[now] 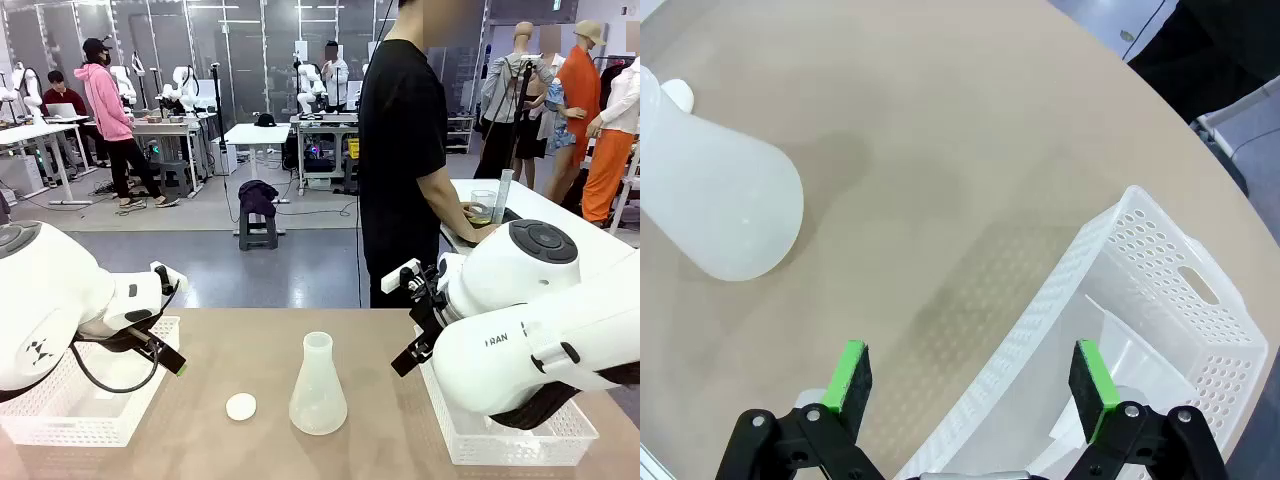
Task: Prepare the solutions needed for the experiment.
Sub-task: Pick up the Plastic Funnel and insert it into the Big flask.
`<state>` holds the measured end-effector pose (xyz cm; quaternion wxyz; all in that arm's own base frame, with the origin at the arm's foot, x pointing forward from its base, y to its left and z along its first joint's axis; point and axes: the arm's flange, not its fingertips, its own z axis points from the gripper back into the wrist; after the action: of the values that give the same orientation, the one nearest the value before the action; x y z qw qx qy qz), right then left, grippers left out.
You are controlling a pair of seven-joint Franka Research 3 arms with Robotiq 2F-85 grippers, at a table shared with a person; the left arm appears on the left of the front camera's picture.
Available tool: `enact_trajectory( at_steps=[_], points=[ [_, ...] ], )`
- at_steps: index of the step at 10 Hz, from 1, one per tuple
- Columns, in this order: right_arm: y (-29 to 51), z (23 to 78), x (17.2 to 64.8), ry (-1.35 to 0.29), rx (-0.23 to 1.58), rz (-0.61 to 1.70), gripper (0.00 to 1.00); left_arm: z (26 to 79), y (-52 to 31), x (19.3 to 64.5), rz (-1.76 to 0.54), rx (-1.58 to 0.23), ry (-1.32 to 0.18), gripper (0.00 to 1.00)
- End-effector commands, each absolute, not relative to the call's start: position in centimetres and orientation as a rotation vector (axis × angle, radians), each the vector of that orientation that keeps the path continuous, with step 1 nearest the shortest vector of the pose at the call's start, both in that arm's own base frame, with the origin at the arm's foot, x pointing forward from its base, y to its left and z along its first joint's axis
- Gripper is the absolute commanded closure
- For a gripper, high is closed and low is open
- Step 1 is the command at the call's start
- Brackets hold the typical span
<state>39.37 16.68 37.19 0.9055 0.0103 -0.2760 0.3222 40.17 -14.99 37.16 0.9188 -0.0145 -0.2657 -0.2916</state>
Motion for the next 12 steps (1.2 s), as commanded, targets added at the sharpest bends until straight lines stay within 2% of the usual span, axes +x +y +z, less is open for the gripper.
enact_trajectory(
  at_steps=[1, 12],
  points=[
    [16.68, 37.19, 39.37, -0.57, 0.021, 0.665, 0.0, 37.16, -15.02, 40.16, -0.6, -0.03, -0.546, 0.0],
    [16.68, 37.19, 39.37, -0.57, 0.021, 0.665, 0.0, 37.16, -15.02, 40.16, -0.6, -0.03, -0.546, 0.0]
  ],
)
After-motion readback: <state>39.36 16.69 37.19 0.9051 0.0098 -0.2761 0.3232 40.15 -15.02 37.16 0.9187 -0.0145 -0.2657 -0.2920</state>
